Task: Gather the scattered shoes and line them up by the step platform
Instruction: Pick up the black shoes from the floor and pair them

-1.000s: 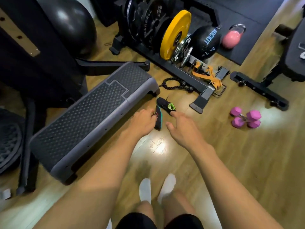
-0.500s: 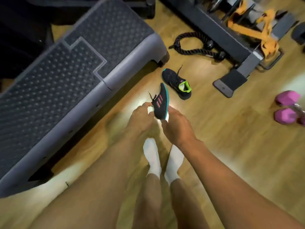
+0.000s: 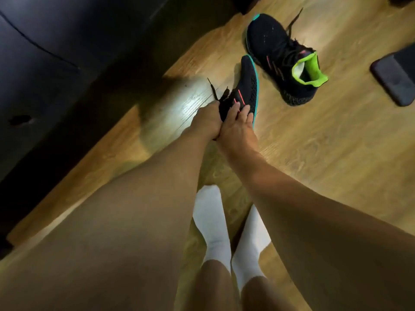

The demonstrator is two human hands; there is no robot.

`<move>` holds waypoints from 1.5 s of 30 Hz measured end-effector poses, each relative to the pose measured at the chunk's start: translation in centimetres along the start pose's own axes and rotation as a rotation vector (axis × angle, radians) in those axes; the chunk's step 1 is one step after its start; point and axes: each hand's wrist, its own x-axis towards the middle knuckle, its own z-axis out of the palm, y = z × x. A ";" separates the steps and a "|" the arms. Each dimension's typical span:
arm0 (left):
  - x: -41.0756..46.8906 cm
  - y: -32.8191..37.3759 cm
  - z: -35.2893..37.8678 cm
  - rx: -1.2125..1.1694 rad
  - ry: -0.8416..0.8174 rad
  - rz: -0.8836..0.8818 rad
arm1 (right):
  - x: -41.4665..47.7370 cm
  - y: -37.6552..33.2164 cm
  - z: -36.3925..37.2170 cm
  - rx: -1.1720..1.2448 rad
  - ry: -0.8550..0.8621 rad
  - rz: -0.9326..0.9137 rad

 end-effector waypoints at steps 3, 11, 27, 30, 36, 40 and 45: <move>2.0 -1.1 0.9 -0.002 0.026 0.030 | 0.4 -0.4 2.3 -0.020 0.042 0.032; 1.9 -1.0 0.5 -0.115 -0.011 0.038 | -0.1 0.6 5.4 0.184 0.326 0.217; -5.1 3.5 2.9 -0.079 0.276 0.092 | 1.4 5.7 -3.7 0.313 0.146 0.068; -4.0 4.7 2.3 -0.087 0.262 0.050 | 3.9 5.9 -5.2 0.260 0.053 0.076; -1.2 6.5 4.9 -0.010 0.162 0.079 | 7.3 9.0 -5.7 0.048 -0.130 0.028; -1.9 7.3 6.2 0.101 0.208 -0.007 | 6.9 11.2 -6.0 0.176 -0.141 -0.001; -1.6 10.7 4.3 0.022 0.371 0.200 | 8.0 12.9 -8.4 0.309 0.317 -0.016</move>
